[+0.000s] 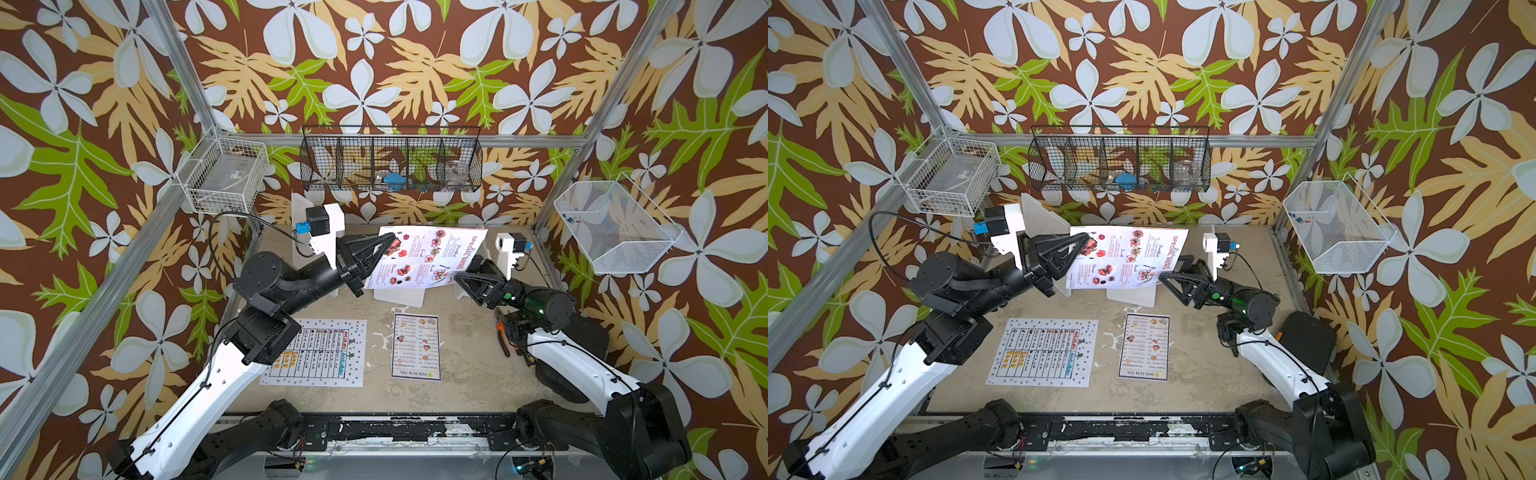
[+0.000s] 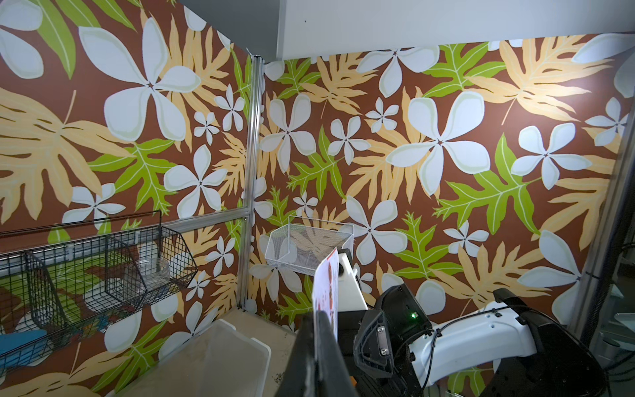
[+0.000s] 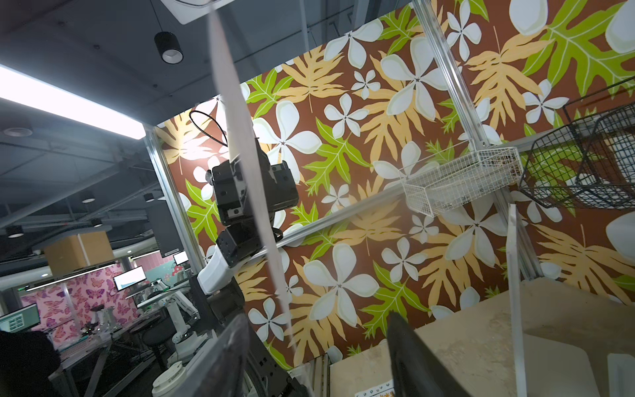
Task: Insert the menus into the narrow rack
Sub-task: Pick up the menu from the center of the board.
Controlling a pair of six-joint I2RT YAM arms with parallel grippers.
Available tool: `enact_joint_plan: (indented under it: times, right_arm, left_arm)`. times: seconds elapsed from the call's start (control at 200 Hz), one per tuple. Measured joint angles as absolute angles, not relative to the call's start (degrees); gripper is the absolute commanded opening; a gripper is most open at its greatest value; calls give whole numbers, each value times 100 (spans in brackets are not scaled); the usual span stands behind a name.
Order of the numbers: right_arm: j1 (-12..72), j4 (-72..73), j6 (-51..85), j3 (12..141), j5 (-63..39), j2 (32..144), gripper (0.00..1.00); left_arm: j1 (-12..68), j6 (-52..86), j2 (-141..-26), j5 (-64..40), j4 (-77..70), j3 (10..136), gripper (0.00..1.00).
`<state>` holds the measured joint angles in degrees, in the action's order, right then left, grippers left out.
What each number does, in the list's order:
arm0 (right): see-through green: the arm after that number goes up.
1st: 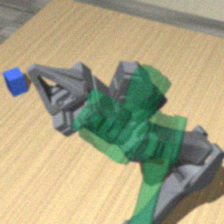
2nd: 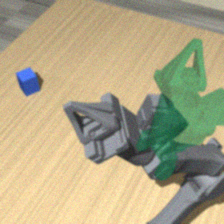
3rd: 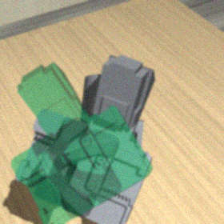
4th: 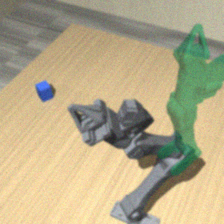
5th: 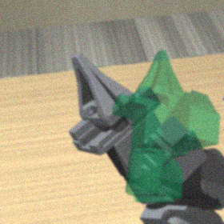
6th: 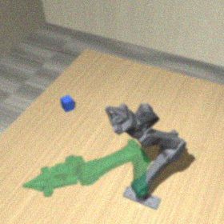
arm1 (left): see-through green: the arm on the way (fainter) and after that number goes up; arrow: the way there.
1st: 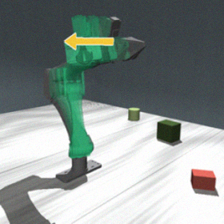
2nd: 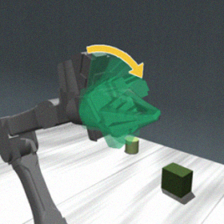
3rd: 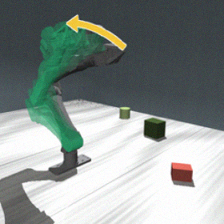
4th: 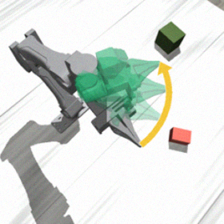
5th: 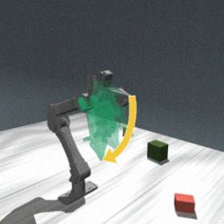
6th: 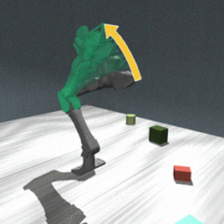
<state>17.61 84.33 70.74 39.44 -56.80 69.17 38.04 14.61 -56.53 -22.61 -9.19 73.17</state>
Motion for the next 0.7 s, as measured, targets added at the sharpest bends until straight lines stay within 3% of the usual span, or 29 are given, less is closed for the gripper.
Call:
enact_joint_plan:
  times: [0.44,0.701]
  right_arm:
    - [1763,8646,7303,3948,-5653,6862,20]
    - [1763,7334,6335,4034,-5621,6335,0]
  left_arm:
    - [3804,1693,-5596,-1824,-1094,7063,0]
    - [3804,1678,-5487,-1653,-1026,6936,0]
